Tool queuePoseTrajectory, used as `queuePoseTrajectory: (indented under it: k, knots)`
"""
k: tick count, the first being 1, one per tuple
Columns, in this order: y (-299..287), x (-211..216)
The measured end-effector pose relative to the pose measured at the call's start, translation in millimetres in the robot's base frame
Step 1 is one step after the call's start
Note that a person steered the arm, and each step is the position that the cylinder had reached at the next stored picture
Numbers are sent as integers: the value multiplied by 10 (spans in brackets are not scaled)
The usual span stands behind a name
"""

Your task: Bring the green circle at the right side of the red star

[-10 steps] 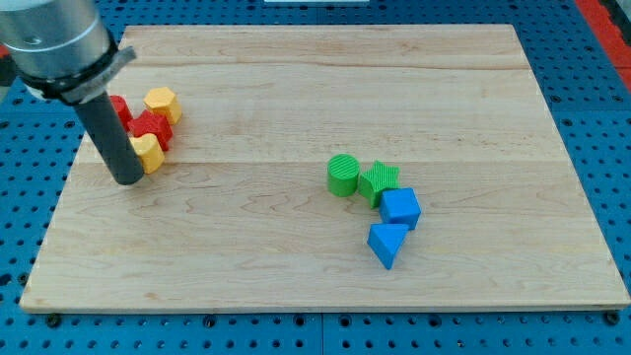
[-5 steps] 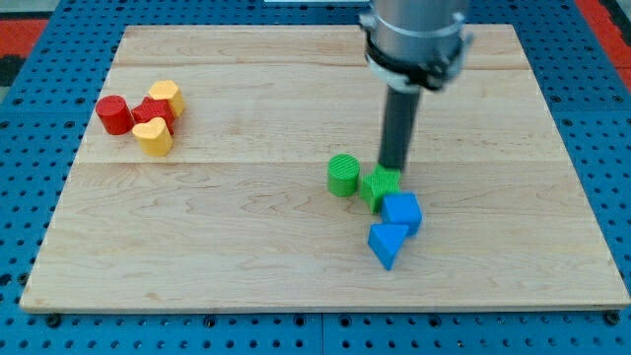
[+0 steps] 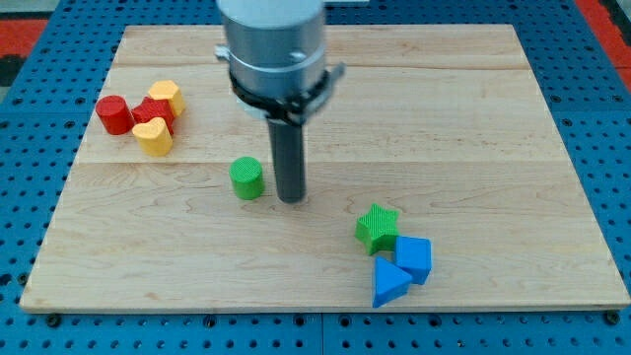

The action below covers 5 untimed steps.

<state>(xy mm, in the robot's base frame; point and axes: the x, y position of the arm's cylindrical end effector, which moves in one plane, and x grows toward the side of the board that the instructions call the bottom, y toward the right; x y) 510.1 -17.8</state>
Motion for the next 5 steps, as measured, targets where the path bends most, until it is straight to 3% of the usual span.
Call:
queuePoseTrajectory:
  k: [1, 2, 3, 5]
  knots:
    - [-294, 171]
    - [-935, -347]
    - [-1140, -701]
    - [-553, -573]
